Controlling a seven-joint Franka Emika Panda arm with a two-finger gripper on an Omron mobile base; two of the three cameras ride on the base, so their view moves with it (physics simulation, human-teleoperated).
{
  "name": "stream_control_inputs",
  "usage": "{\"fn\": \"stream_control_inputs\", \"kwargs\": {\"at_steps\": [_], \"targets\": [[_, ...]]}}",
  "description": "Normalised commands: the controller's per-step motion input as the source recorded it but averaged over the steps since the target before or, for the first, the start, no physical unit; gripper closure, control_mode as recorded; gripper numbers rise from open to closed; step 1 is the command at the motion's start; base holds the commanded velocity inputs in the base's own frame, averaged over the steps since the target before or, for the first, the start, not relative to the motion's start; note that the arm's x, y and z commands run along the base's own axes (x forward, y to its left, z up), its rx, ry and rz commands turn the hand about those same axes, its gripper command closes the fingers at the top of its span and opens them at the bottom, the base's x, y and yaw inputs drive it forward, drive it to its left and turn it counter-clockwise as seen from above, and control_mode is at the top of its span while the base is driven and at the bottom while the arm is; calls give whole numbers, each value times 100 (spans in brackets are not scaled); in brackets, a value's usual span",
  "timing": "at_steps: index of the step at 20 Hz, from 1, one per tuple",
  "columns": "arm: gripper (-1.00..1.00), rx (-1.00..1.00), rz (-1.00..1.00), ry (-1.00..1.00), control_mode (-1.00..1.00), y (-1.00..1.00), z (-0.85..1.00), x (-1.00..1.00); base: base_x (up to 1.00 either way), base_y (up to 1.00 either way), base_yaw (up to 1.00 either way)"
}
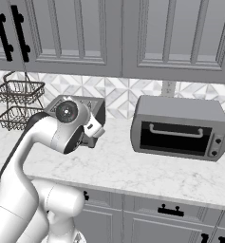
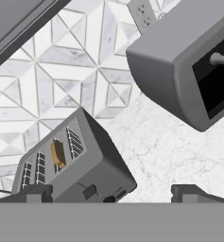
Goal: Start the toaster. Once the lever pops up, take the bread to the plate on the dining counter.
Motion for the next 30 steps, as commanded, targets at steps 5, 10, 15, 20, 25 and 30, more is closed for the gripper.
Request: {"fn": "stream_control_inputs", "kwargs": {"at_steps": [5,10,15,20,25,30], "targets": [[-100,0,0,0,-100,0,0,0,0,0,0],[-100,0,0,0,-100,0,0,0,0,0,0],[-100,0,0,0,-100,0,0,0,0,0,0],[-100,0,0,0,-100,0,0,0,0,0,0],[-100,0,0,0,-100,0,0,0,0,0,0],[-100,0,0,0,-100,0,0,0,0,0,0]]}}
